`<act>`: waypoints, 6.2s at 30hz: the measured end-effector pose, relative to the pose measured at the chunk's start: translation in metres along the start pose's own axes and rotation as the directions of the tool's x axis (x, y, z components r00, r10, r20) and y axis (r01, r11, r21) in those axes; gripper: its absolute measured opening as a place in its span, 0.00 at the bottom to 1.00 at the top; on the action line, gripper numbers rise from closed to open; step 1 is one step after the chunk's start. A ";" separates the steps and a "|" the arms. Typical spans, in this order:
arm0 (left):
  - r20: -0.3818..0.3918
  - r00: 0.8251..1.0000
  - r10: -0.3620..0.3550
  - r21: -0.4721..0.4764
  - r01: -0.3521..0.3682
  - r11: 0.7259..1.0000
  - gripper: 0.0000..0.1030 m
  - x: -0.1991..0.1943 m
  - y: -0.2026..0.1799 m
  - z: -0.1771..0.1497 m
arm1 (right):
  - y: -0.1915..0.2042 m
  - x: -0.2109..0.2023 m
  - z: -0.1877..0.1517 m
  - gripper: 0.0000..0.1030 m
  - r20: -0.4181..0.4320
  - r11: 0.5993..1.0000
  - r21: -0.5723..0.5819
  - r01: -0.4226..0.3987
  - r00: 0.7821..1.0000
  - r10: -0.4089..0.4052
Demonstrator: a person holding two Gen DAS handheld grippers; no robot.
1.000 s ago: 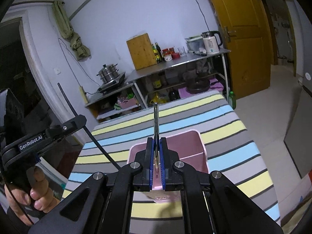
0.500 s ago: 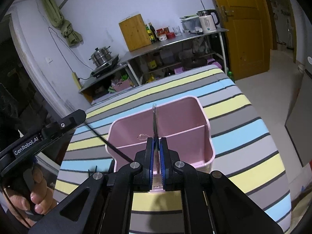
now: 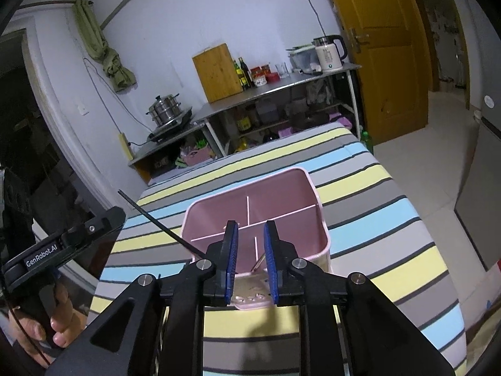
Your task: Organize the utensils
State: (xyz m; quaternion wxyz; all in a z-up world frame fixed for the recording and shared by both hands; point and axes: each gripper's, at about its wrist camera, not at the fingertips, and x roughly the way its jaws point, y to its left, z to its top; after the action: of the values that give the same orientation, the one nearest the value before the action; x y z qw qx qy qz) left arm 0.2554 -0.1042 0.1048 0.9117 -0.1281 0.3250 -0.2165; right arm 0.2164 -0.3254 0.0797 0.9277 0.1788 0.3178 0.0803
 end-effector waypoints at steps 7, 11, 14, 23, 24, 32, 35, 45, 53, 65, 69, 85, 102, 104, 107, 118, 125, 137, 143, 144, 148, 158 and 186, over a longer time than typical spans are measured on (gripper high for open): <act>0.041 0.999 0.017 0.020 -0.018 1.000 0.22 -0.040 0.012 -0.028 | 0.010 -0.027 -0.012 0.17 0.032 0.999 -0.033 -0.014 0.999 0.015; 0.051 0.997 0.061 0.015 -0.062 0.998 0.22 -0.060 0.030 -0.050 | 0.017 -0.035 -0.025 0.17 0.020 0.998 -0.054 -0.033 0.999 0.034; 0.037 0.995 0.089 -0.008 -0.089 0.996 0.22 -0.071 0.046 -0.068 | 0.023 -0.035 -0.040 0.17 -0.009 0.996 -0.070 -0.048 0.999 0.047; -0.052 0.984 0.170 -0.111 -0.175 0.978 0.22 -0.088 0.099 -0.126 | 0.044 -0.018 -0.091 0.17 -0.131 0.987 -0.111 -0.114 0.986 0.099; -0.066 0.983 0.172 -0.125 -0.179 0.976 0.22 -0.087 0.103 -0.132 | 0.046 -0.015 -0.095 0.17 -0.144 0.986 -0.114 -0.120 0.984 0.103; -0.162 0.973 0.164 -0.222 -0.198 0.955 0.22 -0.066 0.128 -0.161 | 0.066 0.004 -0.119 0.17 -0.228 0.974 -0.159 -0.161 0.966 0.122; -0.185 0.969 0.161 -0.258 -0.206 0.944 0.22 -0.056 0.138 -0.164 | 0.071 0.012 -0.124 0.17 -0.250 0.972 -0.168 -0.166 0.961 0.121; -0.212 0.960 0.182 -0.321 -0.244 0.915 0.22 -0.018 0.160 -0.148 | 0.094 0.046 -0.133 0.17 -0.317 0.958 -0.214 -0.191 0.941 0.117; -0.230 0.950 0.211 -0.347 -0.283 0.894 0.22 0.007 0.172 -0.136 | 0.115 0.075 -0.129 0.17 -0.344 0.942 -0.259 -0.213 0.932 0.116; -0.242 0.931 0.273 -0.290 -0.337 0.896 0.18 0.018 0.178 -0.130 | 0.137 0.124 -0.119 0.17 -0.373 0.927 -0.305 -0.218 0.923 0.094; -0.240 0.932 0.272 -0.291 -0.337 0.895 0.09 0.017 0.184 -0.131 | 0.142 0.140 -0.118 0.17 -0.392 0.923 -0.311 -0.227 0.915 0.093; -0.280 0.918 0.281 -0.206 -0.343 0.916 0.06 0.017 0.189 -0.128 | 0.154 0.191 -0.124 0.14 -0.469 0.906 -0.359 -0.225 0.883 0.033; -0.319 0.883 0.343 -0.022 -0.369 0.929 0.05 0.020 0.176 -0.117 | 0.158 0.185 -0.116 0.05 -0.461 0.903 -0.370 -0.218 0.887 0.025; -0.299 0.893 0.335 -0.028 -0.359 0.933 0.05 0.011 0.174 -0.113 | 0.160 0.179 -0.112 0.05 -0.451 0.902 -0.372 -0.221 0.892 0.033; -0.261 0.907 0.329 -0.026 -0.347 0.937 0.05 -0.007 0.167 -0.104 | 0.165 0.166 -0.103 0.05 -0.427 0.897 -0.379 -0.228 0.903 0.049; -0.132 0.954 0.270 -0.021 -0.275 0.961 0.04 -0.083 0.136 -0.062 | 0.177 0.101 -0.073 0.05 -0.320 0.888 -0.394 -0.238 0.941 0.111; -0.092 0.966 0.240 0.007 -0.241 0.971 0.04 -0.119 0.110 -0.049 | 0.175 0.057 -0.059 0.05 -0.258 0.886 -0.404 -0.226 0.958 0.127; -0.046 0.979 0.197 0.062 -0.194 0.979 0.04 -0.138 0.063 -0.028 | 0.147 0.004 -0.040 0.05 -0.165 0.910 -0.370 -0.188 0.977 0.135; -0.068 0.985 0.160 0.099 -0.153 0.983 0.04 -0.117 0.037 -0.024 | 0.125 -0.012 -0.036 0.05 -0.137 0.929 -0.335 -0.155 0.984 0.115; -0.075 0.985 0.154 0.104 -0.146 0.984 0.04 -0.112 0.032 -0.024 | 0.122 -0.015 -0.035 0.05 -0.132 0.932 -0.329 -0.149 0.985 0.111; -0.107 0.987 0.124 0.117 -0.111 0.987 0.04 -0.089 0.015 -0.024 | 0.102 -0.026 -0.031 0.05 -0.110 0.946 -0.302 -0.120 0.990 0.090; -0.110 0.993 0.048 0.152 -0.031 0.988 0.04 -0.046 -0.033 0.007 | 0.059 -0.044 -0.005 0.05 -0.039 0.975 -0.216 -0.061 0.998 0.054; -0.007 1.000 -0.018 0.149 0.019 0.989 0.04 0.020 -0.044 0.060 | 0.034 -0.016 0.049 0.05 0.076 0.990 -0.138 -0.009 0.997 0.020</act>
State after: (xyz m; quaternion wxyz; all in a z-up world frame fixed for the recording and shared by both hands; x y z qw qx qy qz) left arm 0.2945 -0.1465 0.1563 0.9156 -0.0621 0.3093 -0.2492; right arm 0.2331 -0.3120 0.1374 0.9488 0.1196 0.2741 0.1018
